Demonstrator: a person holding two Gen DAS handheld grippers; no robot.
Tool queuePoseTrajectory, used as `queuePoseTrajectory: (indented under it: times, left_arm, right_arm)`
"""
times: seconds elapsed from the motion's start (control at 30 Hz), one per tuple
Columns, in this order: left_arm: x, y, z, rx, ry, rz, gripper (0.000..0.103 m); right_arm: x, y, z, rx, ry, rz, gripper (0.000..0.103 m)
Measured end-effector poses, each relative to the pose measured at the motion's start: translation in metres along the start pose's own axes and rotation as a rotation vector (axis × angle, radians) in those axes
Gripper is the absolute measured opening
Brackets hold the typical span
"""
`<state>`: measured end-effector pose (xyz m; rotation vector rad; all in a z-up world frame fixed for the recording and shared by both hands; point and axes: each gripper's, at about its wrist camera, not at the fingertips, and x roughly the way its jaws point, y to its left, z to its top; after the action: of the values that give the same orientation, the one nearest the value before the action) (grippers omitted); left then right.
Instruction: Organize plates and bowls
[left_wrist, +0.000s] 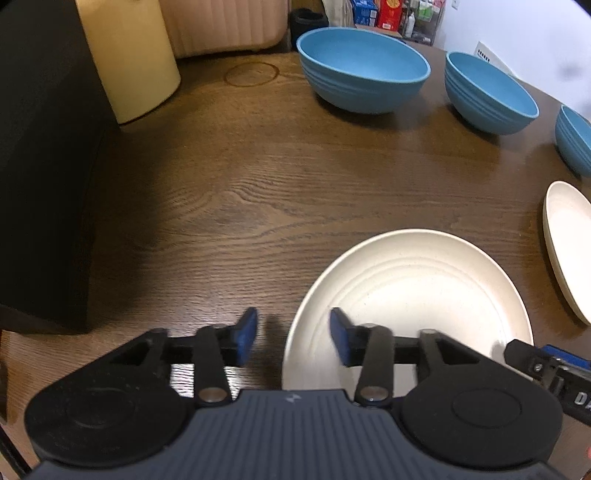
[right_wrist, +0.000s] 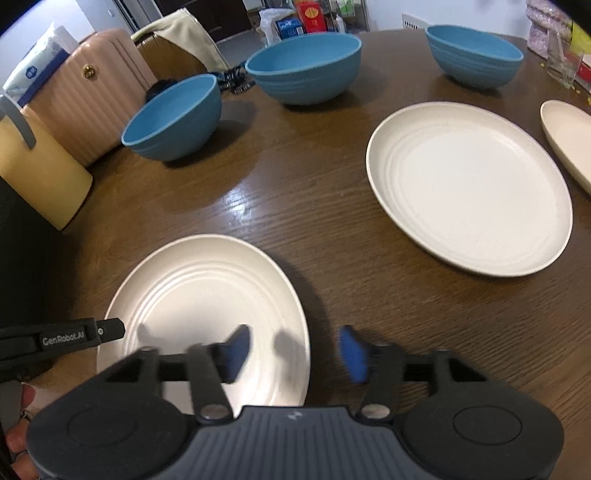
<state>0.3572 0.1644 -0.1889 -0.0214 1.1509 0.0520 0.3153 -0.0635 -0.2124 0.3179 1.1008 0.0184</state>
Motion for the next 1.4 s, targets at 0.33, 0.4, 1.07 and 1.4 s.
queuePoseTrajectory:
  times: [0.33, 0.4, 1.07, 1.4]
  left_arm:
    - [-0.024, 0.015, -0.005, -0.034, -0.079, -0.052, 0.102]
    - [-0.03, 0.014, -0.007, -0.028, -0.092, -0.055, 0.103]
    - [-0.075, 0.009, -0.028, -0.027, -0.154, -0.134, 0.103]
    - [-0.091, -0.008, -0.047, -0.04, -0.164, -0.154, 0.103]
  right_arm:
    - [-0.023, 0.003, -0.003, -0.052, -0.033, -0.013, 0.103]
    - [-0.028, 0.005, -0.005, -0.061, -0.036, -0.006, 0.103]
    - [-0.084, -0.005, -0.026, -0.086, -0.121, 0.007, 0.103]
    - [-0.105, -0.032, -0.042, -0.09, -0.129, 0.007, 0.103]
